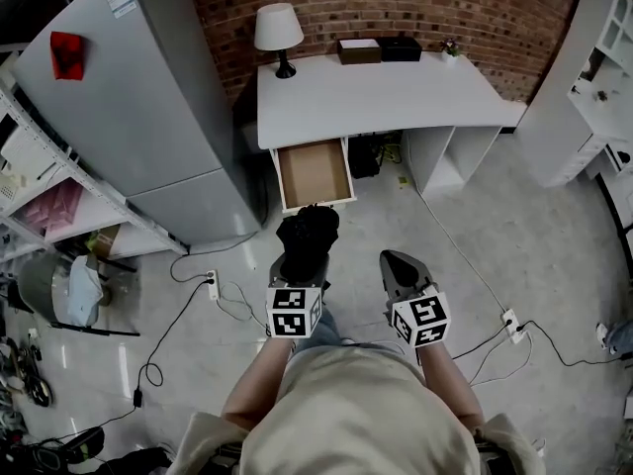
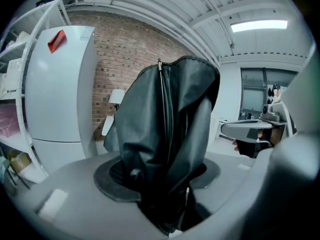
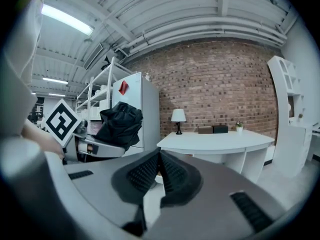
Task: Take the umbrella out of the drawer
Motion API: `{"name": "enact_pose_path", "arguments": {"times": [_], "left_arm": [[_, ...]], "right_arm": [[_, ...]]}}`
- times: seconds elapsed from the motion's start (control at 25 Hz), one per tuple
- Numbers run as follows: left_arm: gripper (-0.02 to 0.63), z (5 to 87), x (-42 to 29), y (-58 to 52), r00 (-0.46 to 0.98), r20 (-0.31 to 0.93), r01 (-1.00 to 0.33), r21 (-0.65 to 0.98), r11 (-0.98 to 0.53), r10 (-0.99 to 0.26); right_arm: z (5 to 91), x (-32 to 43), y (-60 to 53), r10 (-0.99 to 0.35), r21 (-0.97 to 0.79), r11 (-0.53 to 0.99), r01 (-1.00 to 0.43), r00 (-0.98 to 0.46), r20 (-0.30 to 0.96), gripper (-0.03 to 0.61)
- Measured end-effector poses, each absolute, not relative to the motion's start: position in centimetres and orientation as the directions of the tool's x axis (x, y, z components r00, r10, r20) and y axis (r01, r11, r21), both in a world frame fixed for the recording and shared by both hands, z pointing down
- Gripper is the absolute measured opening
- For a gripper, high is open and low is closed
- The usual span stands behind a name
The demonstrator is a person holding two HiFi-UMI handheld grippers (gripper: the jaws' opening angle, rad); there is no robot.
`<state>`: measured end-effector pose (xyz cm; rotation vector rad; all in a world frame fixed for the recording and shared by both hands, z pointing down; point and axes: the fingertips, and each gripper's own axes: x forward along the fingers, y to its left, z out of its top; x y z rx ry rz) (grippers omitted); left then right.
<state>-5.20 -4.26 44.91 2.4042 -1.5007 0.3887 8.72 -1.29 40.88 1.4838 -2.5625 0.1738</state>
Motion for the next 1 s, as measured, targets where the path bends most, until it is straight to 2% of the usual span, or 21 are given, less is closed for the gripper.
{"name": "enact_pose_path", "arguments": {"times": [0.28, 1.0], "left_arm": [[0.245, 44.5, -6.8, -1.8, 0.406, 0.358, -0.913, 0.120, -0.389, -0.841], [0.245, 43.8, -8.3, 0.1, 0.399, 0.341, -0.917, 0.156, -0.367, -0.851]], "right_arm": [[39.3, 8.2, -0.8, -0.856, 0.001, 0.495, -0.869, -0.488, 0.169, 0.002], [40.6, 7.4, 0.7, -0.865, 0.012, 0.474, -0.880, -0.464, 0.189, 0.000]]}}
